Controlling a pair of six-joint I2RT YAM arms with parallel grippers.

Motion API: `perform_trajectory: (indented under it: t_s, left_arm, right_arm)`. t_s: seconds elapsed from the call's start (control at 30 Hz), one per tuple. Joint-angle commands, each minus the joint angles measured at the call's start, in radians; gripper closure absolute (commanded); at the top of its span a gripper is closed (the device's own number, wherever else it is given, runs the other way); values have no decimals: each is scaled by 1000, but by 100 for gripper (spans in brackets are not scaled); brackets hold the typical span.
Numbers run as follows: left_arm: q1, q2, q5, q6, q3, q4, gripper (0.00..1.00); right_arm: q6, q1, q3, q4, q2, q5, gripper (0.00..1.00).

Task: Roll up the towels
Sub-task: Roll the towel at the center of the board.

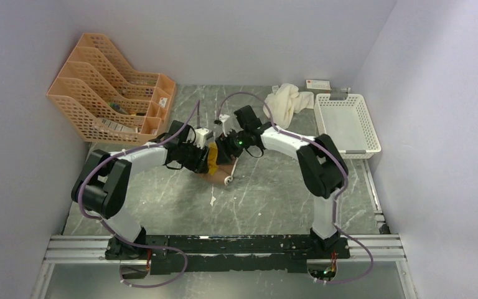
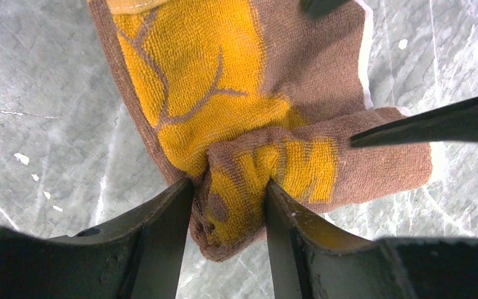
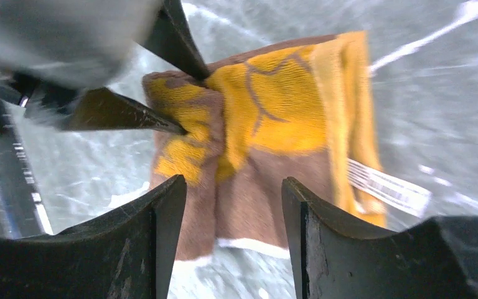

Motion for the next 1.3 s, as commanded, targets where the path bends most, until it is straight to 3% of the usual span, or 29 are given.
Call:
perform_trajectory:
  t_s: [0.0, 0.1, 0.27, 0.37, 0.77, 1.13, 1.27]
  left_arm:
    - [-11, 32, -73, -32, 7, 8, 43]
    - [-10, 40, -64, -35, 10, 10, 43]
    - [-9, 63, -28, -37, 22, 18, 42]
    - [-3, 73, -3, -39, 29, 23, 42]
    - [43, 68, 42, -37, 25, 30, 42]
    - [74, 74, 72, -37, 37, 25, 42]
    - [89, 76, 83, -36, 47, 22, 42]
  right_arm:
    - [-172, 32, -38, -67, -134, 317, 42]
    - [-219, 66, -116, -36, -223, 426, 42]
    - [-328, 203, -343, 169, -407, 536, 39]
    - [-349, 273, -400, 219, -436, 564, 37]
    - [-321, 322, -244, 196, -214, 610, 39]
    - [-266, 319, -213, 160, -150, 549, 53]
    - [-223, 307, -226, 171, -148, 491, 67]
